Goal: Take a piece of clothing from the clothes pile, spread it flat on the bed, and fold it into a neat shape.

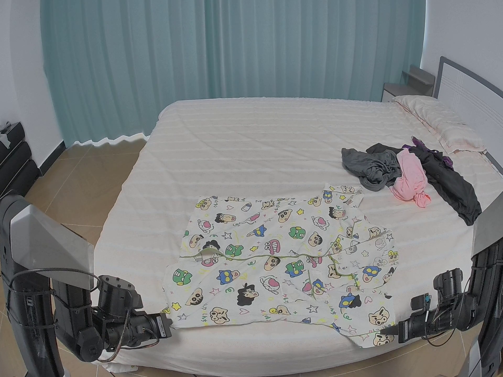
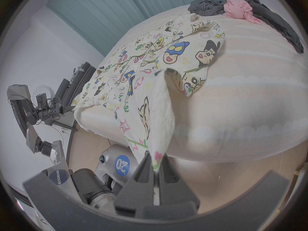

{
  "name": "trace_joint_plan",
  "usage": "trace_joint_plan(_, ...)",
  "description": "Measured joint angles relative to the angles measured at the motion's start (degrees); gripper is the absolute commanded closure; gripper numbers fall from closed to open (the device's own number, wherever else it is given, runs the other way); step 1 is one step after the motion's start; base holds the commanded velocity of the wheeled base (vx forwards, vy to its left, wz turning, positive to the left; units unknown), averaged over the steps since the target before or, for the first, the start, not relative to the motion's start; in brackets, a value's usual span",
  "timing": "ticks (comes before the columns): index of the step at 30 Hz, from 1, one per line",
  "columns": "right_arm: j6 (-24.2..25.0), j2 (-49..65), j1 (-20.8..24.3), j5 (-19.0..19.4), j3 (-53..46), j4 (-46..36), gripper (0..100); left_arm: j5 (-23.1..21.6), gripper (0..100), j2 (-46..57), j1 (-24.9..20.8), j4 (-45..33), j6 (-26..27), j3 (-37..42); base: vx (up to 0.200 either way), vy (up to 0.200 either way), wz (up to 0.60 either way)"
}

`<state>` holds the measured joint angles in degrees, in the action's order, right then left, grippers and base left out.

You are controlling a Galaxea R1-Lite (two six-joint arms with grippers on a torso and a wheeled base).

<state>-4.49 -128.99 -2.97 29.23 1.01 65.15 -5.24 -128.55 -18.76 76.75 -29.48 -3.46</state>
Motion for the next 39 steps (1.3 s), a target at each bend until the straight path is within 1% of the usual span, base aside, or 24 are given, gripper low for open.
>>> trace_joint_plan(4,-0.1,2.6,-0.4,-2.6,0.0,-4.8,100,0.1,100,0.4,-0.5,-0.1,1.8,1.7,0.000,0.000,0.00)
trace_joint_plan(10,-0.6,4.6,-0.5,-5.5,0.0,-9.3,100,0.2,100,0.5,-1.8,-0.9,3.1,2.3,0.000,0.000,0.00)
trace_joint_plan(14,-1.2,5.1,-0.5,-9.2,0.0,-11.2,100,0.3,100,0.0,-2.9,-3.0,3.6,2.4,0.000,0.000,0.00)
trace_joint_plan(22,-1.8,5.4,-0.7,-10.4,0.0,-13.6,100,0.5,100,-0.4,-5.5,-6.5,3.8,2.5,0.000,0.000,0.00)
trace_joint_plan(23,-1.9,5.5,-0.7,-10.5,0.0,-13.9,100,0.6,0,-0.5,-5.8,-6.7,3.8,2.5,0.000,0.000,0.00)
trace_joint_plan(24,-2.0,5.5,-0.7,-10.5,0.0,-14.3,100,1.0,0,-0.5,-6.0,-6.8,3.8,2.5,0.000,0.000,0.00)
trace_joint_plan(25,-2.1,5.5,-0.7,-10.6,0.0,-14.5,0,1.2,0,-0.5,-6.2,-6.9,3.8,2.5,0.000,0.000,0.00)
trace_joint_plan(29,-2.5,5.6,-0.6,-12.0,0.0,-15.1,0,1.8,0,-0.6,-6.6,-7.1,3.7,2.5,0.000,0.000,0.00)
trace_joint_plan(35,-2.4,8.0,-0.7,-11.7,0.0,-16.9,0,2.2,0,0.2,-6.4,-6.9,3.6,2.5,0.000,0.000,0.00)
trace_joint_plan(39,-2.0,12.2,-0.6,-11.1,0.0,-18.8,0,2.6,0,3.2,-5.8,-6.9,3.6,2.5,0.000,0.000,0.00)
